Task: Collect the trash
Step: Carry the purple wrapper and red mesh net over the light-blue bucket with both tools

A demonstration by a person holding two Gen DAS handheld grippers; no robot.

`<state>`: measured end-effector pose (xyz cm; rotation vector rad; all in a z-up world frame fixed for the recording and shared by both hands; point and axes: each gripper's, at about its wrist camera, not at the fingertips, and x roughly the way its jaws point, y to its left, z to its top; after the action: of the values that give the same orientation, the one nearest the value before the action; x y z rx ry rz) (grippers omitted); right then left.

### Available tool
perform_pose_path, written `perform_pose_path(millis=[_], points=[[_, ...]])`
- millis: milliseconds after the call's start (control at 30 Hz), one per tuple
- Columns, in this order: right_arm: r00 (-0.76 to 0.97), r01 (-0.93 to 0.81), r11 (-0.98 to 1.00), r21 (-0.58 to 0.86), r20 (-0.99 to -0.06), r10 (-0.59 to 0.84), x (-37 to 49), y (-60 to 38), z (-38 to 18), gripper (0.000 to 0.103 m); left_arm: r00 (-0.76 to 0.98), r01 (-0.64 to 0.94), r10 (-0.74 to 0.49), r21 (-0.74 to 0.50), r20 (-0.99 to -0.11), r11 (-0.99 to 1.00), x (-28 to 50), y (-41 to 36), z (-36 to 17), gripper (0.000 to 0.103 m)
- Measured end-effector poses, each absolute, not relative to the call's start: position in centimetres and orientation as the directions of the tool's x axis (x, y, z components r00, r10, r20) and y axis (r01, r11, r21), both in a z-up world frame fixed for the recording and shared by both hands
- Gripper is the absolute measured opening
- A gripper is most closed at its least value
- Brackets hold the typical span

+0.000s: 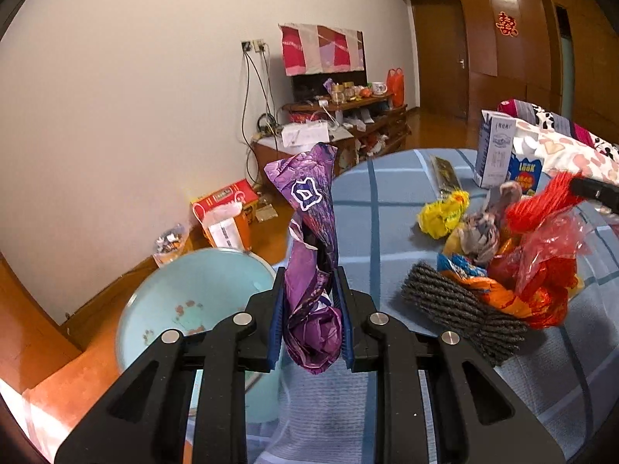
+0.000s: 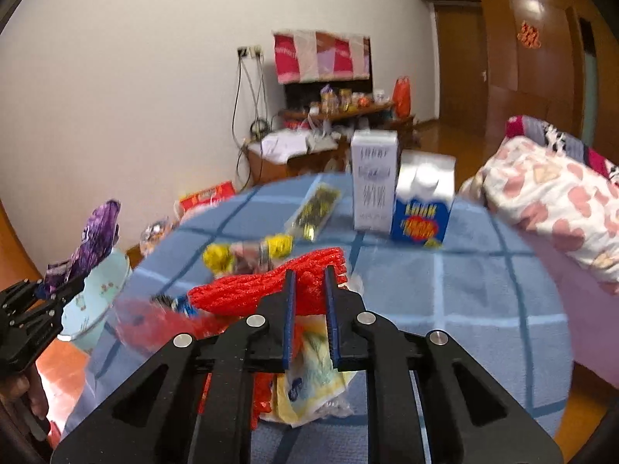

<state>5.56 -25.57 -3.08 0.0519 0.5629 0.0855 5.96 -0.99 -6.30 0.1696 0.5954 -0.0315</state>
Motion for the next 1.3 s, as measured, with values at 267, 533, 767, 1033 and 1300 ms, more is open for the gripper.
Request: perform_pose_path(millis=[267,533,767,1033,1300], points=[[0.903,-0.073,0.996,0.061,-0.421,0.091,5.2,-23.8,1.3,0.015,0.818,0.030,0.054,0.136,-0.573,0.990,5.2,2.3,-5.0,0.023],[0.893,-0.178,0.982,0.056,-0.410,0.185,6.2,-18.0,1.1,0.015,0.799,-0.055,0.149,0.176,-0.583,0.983,5.0,6.6,-5.6,0.023],[0.866,-0.260,0.964,0.045,-0.430,0.254,7.3,-13.2,-0.5,0.015,0.795,-0.105,0.198,0.191,-0.573,0.976,4.9,9.2,-5.5,0.023],[0.843,-0.319,0.948,0.024,-0.449,0.295,8.5,-9.4,-1.7,0.015,0.785,-0.146,0.242,0.209,-0.570,0.967,4.9,11.1,-5.7,0.024],[0.820,-0.354,0.935,0.010,-0.479,0.315,10.6,-6.9,-3.2,0.015,0.764,-0.174,0.282,0.235,-0.581,0.956,5.4,12.4,-6.5,0.024]])
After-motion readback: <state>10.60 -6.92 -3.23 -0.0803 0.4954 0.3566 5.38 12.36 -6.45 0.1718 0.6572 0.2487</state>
